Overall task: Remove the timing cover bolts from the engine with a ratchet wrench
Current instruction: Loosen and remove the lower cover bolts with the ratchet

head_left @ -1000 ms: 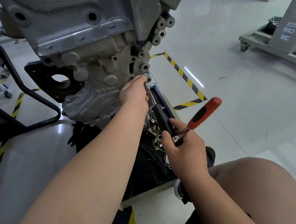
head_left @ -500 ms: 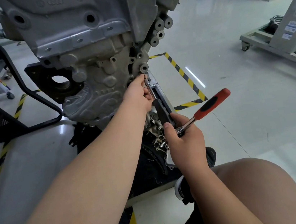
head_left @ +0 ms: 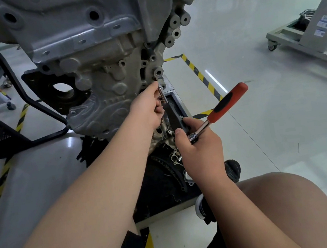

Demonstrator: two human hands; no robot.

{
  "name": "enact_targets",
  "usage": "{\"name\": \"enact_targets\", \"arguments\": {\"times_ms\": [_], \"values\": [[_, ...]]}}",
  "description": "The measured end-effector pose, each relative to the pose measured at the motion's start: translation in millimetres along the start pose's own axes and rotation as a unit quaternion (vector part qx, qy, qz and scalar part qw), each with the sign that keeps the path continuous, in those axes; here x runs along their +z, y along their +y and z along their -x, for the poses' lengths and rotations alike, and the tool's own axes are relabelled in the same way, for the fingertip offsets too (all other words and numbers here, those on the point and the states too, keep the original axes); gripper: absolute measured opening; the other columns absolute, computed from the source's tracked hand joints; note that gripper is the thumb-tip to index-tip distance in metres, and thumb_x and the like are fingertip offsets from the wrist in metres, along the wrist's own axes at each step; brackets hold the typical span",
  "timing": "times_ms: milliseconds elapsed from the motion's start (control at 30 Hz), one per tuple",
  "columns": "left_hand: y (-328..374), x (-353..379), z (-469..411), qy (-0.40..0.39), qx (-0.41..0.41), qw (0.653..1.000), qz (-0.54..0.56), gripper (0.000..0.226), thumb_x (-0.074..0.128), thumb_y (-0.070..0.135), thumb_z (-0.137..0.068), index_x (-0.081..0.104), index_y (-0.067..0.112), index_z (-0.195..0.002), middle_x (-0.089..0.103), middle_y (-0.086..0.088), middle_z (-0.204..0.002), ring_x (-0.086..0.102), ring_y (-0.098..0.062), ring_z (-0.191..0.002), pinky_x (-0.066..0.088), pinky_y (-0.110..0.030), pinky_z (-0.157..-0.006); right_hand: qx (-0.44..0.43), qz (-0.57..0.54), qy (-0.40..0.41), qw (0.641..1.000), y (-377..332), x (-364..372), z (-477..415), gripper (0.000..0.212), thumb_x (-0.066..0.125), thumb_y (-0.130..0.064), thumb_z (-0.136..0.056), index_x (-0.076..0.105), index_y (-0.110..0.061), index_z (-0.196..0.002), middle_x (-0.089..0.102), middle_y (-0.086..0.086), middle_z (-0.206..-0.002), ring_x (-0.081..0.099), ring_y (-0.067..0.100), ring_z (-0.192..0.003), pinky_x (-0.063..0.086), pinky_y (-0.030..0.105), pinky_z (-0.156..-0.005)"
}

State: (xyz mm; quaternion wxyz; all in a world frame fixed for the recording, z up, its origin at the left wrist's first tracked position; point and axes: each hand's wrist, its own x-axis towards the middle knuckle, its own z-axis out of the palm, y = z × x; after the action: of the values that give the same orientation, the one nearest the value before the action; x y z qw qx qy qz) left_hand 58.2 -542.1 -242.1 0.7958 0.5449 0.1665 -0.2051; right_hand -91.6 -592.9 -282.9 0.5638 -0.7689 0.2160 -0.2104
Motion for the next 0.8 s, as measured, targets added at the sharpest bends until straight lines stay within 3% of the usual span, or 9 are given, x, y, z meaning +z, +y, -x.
{"name": "enact_targets", "arguments": {"times_ms": [100,200,300,400,533,633,700,800], "values": [[-9,-19,15,-0.039,-0.003,0.993,-0.109,0.018,0.058,0.034,-0.096,0.058,0.019,-0.085,0.05,0.007,-0.067,0.028,-0.003,-0.039,0.02,-0.016,-0.037,0.017,-0.042,0.012,0.999,-4,4,3,0.029,0.058,-0.037,-0.088,0.062,-0.029,-0.116,0.07,0.0,-0.094,0.063,0.018,-0.081,0.054,0.037,-0.079],[-25,-38,37,-0.126,-0.024,0.973,-0.194,0.025,0.054,0.039,-0.096,0.066,0.018,-0.094,0.049,0.006,-0.061,0.031,-0.005,-0.041,0.022,-0.018,-0.04,0.06,-0.129,0.024,0.99,-4,8,4,0.017,0.058,-0.031,-0.087,0.065,-0.031,-0.102,0.065,-0.008,-0.078,0.057,0.007,-0.068,0.049,0.026,-0.067],[-43,-48,51,-0.176,-0.026,0.959,-0.222,0.031,0.051,0.042,-0.097,0.058,0.016,-0.083,0.049,0.005,-0.055,0.035,-0.009,-0.044,0.026,-0.022,-0.043,0.144,-0.235,0.005,0.961,-4,8,3,0.014,0.054,-0.031,-0.086,0.061,-0.019,-0.085,0.059,-0.007,-0.064,0.053,0.011,-0.058,0.044,0.027,-0.056],[-54,-47,57,-0.198,-0.017,0.957,-0.211,0.034,0.048,0.041,-0.099,0.055,0.009,-0.093,0.056,0.001,-0.053,0.046,-0.016,-0.042,0.034,-0.024,-0.046,0.237,-0.4,-0.033,0.885,-7,5,3,0.028,0.048,-0.028,-0.097,0.056,-0.013,-0.075,0.05,0.0,-0.051,0.044,0.012,-0.04,0.035,0.023,-0.04],[-56,-46,63,-0.226,-0.034,0.954,-0.196,0.041,0.047,0.043,-0.099,0.059,0.007,-0.115,0.058,-0.002,-0.056,0.057,-0.018,-0.039,0.044,-0.021,-0.036,0.322,-0.537,-0.113,0.771,-8,2,4,0.035,0.043,-0.043,-0.1,0.059,-0.012,-0.101,0.038,-0.002,-0.05,0.028,0.008,-0.033,0.025,0.021,-0.034],[-53,-48,62,-0.213,-0.032,0.961,-0.174,0.045,0.053,0.041,-0.095,0.06,0.003,-0.118,0.051,-0.007,-0.072,0.057,-0.014,-0.048,0.048,-0.02,-0.039,0.361,-0.605,-0.165,0.69,-13,-2,9,0.043,0.046,-0.046,-0.095,0.066,-0.008,-0.093,0.036,-0.006,-0.05,0.028,0.004,-0.03,0.024,0.017,-0.03],[-50,-49,61,-0.218,-0.031,0.963,-0.154,0.035,0.054,0.04,-0.095,0.065,0.008,-0.106,0.048,-0.007,-0.071,0.053,-0.013,-0.048,0.047,-0.019,-0.04,0.362,-0.614,-0.181,0.678,-19,-5,12,0.038,0.048,-0.041,-0.094,0.066,-0.008,-0.087,0.037,-0.006,-0.051,0.03,0.004,-0.03,0.024,0.016,-0.031],[-49,-50,60,-0.224,-0.034,0.966,-0.125,0.033,0.056,0.04,-0.092,0.065,0.01,-0.104,0.048,-0.005,-0.061,0.05,-0.012,-0.042,0.043,-0.019,-0.041,0.373,-0.569,-0.186,0.709,-29,-10,11,0.031,0.046,-0.036,-0.096,0.063,-0.011,-0.094,0.04,-0.005,-0.054,0.031,0.005,-0.033,0.026,0.018,-0.033]]}}
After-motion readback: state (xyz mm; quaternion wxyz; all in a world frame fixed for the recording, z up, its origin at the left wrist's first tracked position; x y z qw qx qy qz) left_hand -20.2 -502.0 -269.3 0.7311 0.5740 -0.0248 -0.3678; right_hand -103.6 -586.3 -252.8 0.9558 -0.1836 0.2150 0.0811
